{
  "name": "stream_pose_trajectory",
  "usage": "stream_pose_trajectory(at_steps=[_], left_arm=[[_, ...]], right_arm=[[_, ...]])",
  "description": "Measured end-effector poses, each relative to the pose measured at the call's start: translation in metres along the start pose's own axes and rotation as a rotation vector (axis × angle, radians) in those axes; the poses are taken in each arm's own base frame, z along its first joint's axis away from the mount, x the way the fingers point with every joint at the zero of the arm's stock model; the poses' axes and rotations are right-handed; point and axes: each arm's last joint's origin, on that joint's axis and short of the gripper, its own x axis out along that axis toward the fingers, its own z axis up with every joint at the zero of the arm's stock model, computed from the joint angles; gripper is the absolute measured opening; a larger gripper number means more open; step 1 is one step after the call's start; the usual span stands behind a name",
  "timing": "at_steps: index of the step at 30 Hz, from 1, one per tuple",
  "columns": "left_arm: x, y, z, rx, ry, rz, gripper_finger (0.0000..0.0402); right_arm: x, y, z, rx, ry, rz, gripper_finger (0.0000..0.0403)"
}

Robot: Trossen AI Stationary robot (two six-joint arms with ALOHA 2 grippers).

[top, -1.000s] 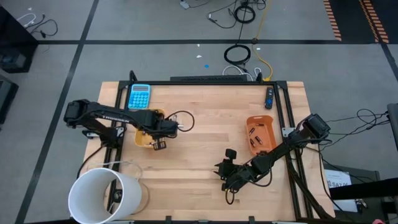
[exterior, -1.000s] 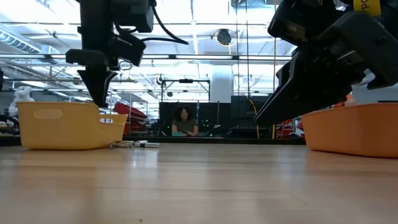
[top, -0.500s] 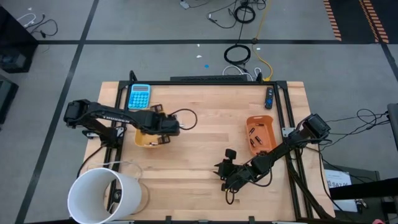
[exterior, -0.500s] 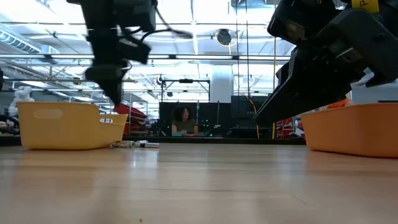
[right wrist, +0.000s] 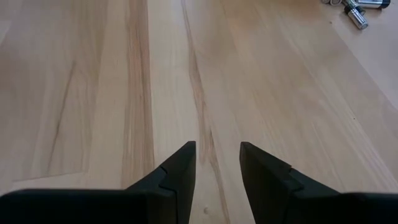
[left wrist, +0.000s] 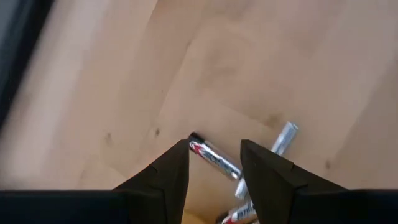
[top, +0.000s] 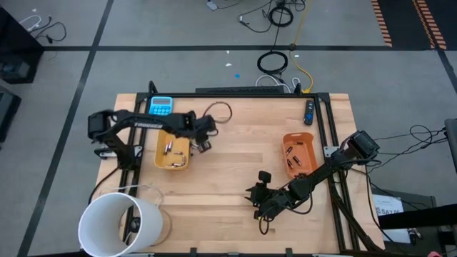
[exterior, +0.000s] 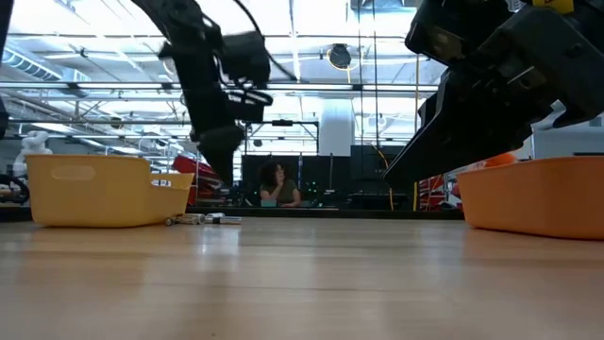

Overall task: Sort batteries
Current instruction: Put the silver battery into the yellow bin

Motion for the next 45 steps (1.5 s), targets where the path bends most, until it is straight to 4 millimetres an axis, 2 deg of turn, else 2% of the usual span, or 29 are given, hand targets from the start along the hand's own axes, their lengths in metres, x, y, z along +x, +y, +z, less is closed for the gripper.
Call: stream_pose_trajectory(at_steps=[6, 15, 29, 35, 39, 43, 45], left_arm=[[0.013, 0.025, 0.004, -0.165, 0.013, -0.018, 0.0155], [0.024, 0.045, 0.002, -0.263, 0.070, -0.128, 0.0155], [0.056, 0.037, -0.005, -0.231, 0.197, -0.191, 0.0155], [0.063, 0.034, -0.005, -0.171, 0.203, -0.195, 0.0154], [0.064, 0.028, -0.003, -0.094, 0.180, -0.189, 0.0119], [0.064, 0.024, -0.002, -0.055, 0.163, -0.180, 0.0046], [0.064, 0.022, -0.002, -0.048, 0.156, -0.176, 0.0044]], right_arm=[[0.000, 0.000, 0.000, -0.006, 0.001, 0.000, 0.0115], [0.000, 0.000, 0.000, -0.013, 0.001, 0.000, 0.0115], [0.000, 0.000, 0.000, -0.016, 0.001, 0.000, 0.0115], [0.000, 0.000, 0.000, -0.016, 0.001, 0.000, 0.0115], [0.000, 0.000, 0.000, -0.015, 0.001, 0.000, 0.0115], [0.000, 0.000, 0.000, -0.015, 0.001, 0.000, 0.0115], [0.000, 0.000, 0.000, -0.015, 0.001, 0.000, 0.0115]])
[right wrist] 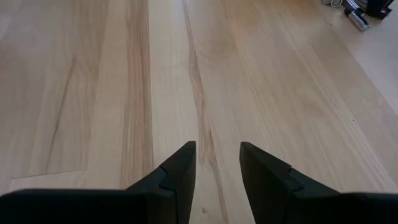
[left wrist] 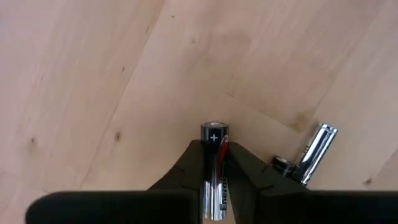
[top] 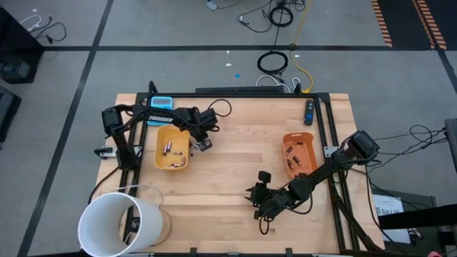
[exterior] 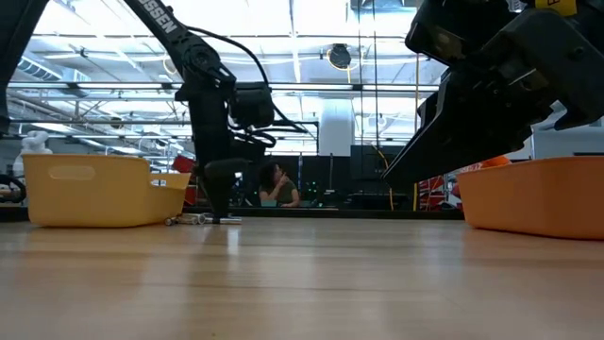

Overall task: Sort batteries
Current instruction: Put the silver battery into the yellow bin

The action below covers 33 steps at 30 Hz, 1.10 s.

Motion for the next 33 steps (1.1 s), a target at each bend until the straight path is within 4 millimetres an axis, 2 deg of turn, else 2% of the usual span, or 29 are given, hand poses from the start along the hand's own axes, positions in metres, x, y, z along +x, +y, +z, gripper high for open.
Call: stream_pose_trajectory(at_steps=[7, 12, 17, 23, 28, 33], left_arm=[[-0.013, -0.013, 0.005, 0.059, -0.016, 0.029, 0.0044], [-0.050, -0.021, 0.006, 0.086, -0.089, 0.035, 0.0044], [-0.088, -0.025, -0.011, 0.056, -0.085, 0.011, 0.0044], [-0.120, -0.033, -0.043, 0.011, 0.024, -0.007, 0.0044], [-0.130, -0.042, -0.063, 0.001, 0.087, 0.001, 0.0078], [-0.121, -0.051, -0.081, 0.048, 0.157, 0.052, 0.0103]], right_arm=[[0.000, 0.000, 0.000, -0.002, 0.001, 0.000, 0.0115], [0.000, -0.001, 0.000, -0.015, 0.006, -0.004, 0.0115], [0.001, -0.002, 0.000, -0.026, 0.010, -0.009, 0.0115], [0.001, -0.002, 0.000, -0.033, 0.012, -0.010, 0.0115], [0.001, -0.002, 0.000, -0.031, 0.013, -0.006, 0.0115], [0.001, -0.002, 0.000, -0.021, 0.012, -0.005, 0.0115]])
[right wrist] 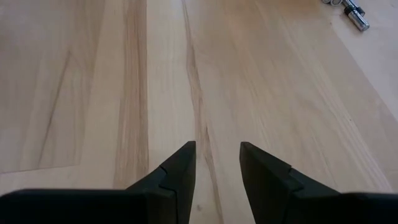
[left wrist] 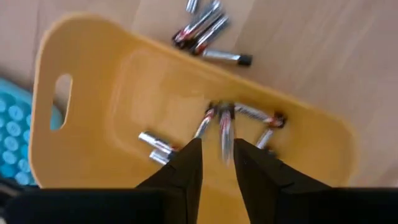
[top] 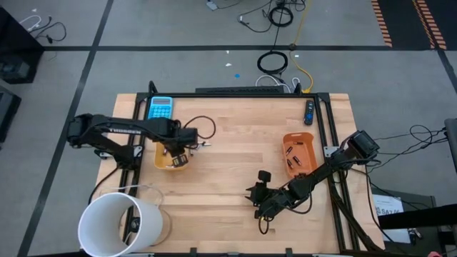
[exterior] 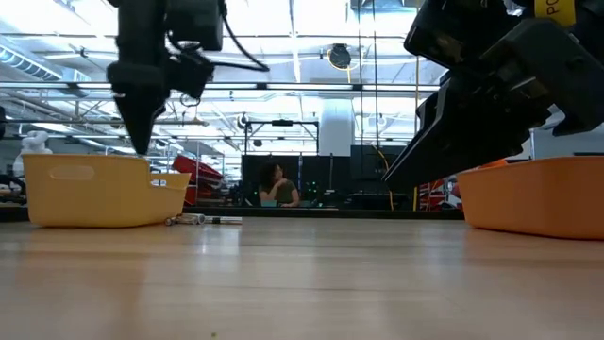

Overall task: Sort batteries
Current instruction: Put the silver battery into the yellow bin

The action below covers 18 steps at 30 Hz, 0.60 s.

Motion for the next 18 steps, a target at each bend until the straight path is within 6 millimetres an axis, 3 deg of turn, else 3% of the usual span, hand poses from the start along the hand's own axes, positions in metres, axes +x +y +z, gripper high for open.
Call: stream_pose_trajectory(at_steps=[7, 12, 18], left_arm=[[0.021, -0.010, -0.019, 0.032, 0.047, 0.142, 0.0108], [0.009, -0.018, -0.017, 0.036, -0.072, 0.226, 0.0109], [-0.004, -0.036, 0.002, 0.025, -0.317, 0.131, 0.0109]], right_arm=[[0.000, 0.000, 0.001, 0.009, -0.006, 0.002, 0.0115], [0.000, 0.000, 0.001, 0.019, -0.006, 0.002, 0.0115], [0.000, 0.000, 0.001, 0.031, -0.006, 0.002, 0.0115]])
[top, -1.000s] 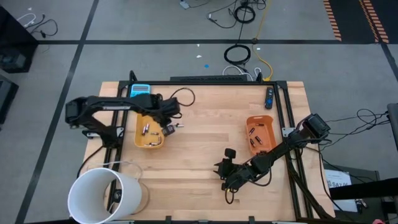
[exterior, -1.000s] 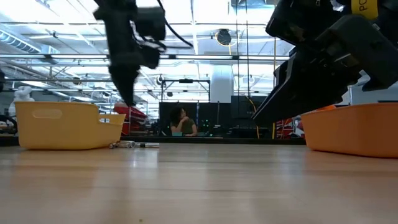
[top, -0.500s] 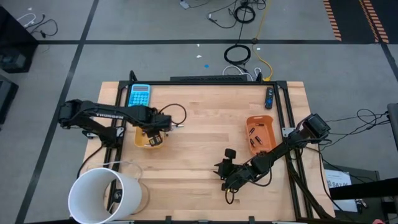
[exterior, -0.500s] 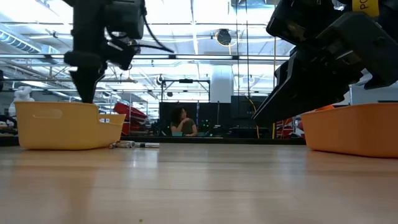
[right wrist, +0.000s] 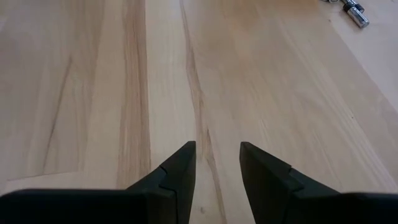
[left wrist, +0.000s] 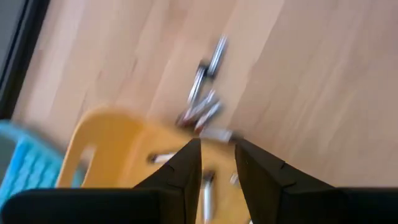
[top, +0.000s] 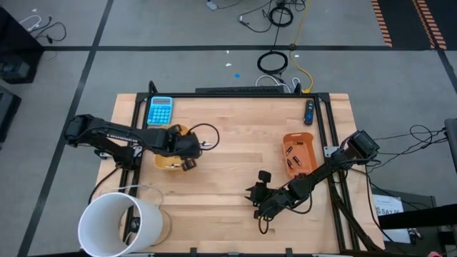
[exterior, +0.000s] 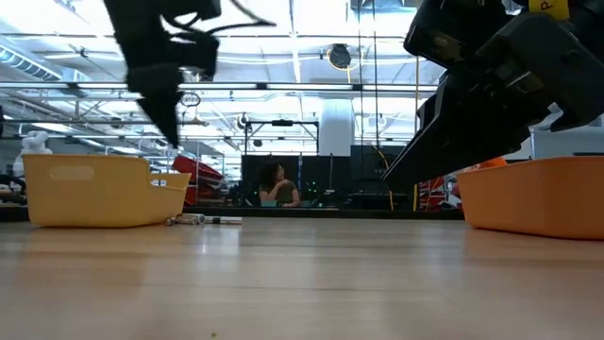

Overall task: Sort batteries
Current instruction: Put the silver battery into the yellow bin

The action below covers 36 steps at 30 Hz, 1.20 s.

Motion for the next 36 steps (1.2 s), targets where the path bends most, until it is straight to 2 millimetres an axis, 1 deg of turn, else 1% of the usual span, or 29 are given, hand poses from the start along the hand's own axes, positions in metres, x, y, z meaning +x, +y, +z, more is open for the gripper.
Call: stream_pose_trajectory(at_steps=[3, 5, 10, 13, 16, 20, 25, 28, 30, 32, 36], left_arm=[[0.001, -0.007, 0.011, 0.031, -0.104, -0.035, 0.0110], [0.002, -0.011, 0.020, 0.059, -0.197, -0.029, 0.0110], [-0.003, -0.019, 0.050, 0.014, -0.495, 0.012, 0.0110], [-0.009, -0.024, 0.067, 0.022, -0.669, 0.003, 0.0109], [-0.010, -0.028, 0.076, 0.068, -0.760, -0.006, 0.0109], [-0.004, -0.031, 0.076, 0.103, -0.756, -0.003, 0.0109], [0.018, -0.036, 0.064, 0.109, -0.749, -0.007, 0.0109], [0.031, -0.037, 0.053, 0.098, -0.728, -0.015, 0.0109], [0.039, -0.037, 0.046, 0.078, -0.697, -0.025, 0.0109], [0.046, -0.035, 0.040, 0.046, -0.664, -0.054, 0.0109], [0.054, -0.030, 0.035, -0.020, -0.570, -0.102, 0.0109]], right_arm=[[0.000, 0.000, 0.000, 0.008, 0.000, -0.006, 0.0115], [0.000, -0.002, 0.000, 0.017, -0.013, -0.031, 0.0115], [0.004, -0.008, 0.004, 0.037, -0.040, -0.096, 0.0115], [0.006, -0.018, 0.010, 0.032, -0.038, -0.118, 0.0108], [0.001, -0.034, 0.020, 0.050, -0.022, -0.156, 0.0089], [-0.012, -0.051, 0.035, 0.049, -0.026, -0.190, 0.0063], [-0.034, -0.062, 0.050, 0.045, -0.078, -0.231, 0.0044], [-0.047, -0.062, 0.053, 0.052, -0.108, -0.269, 0.0041], [-0.053, -0.060, 0.051, 0.044, -0.108, -0.274, 0.0041], [-0.055, -0.057, 0.050, 0.039, -0.108, -0.259, 0.0041], [-0.057, -0.054, 0.050, 0.046, -0.114, -0.244, 0.0041]])
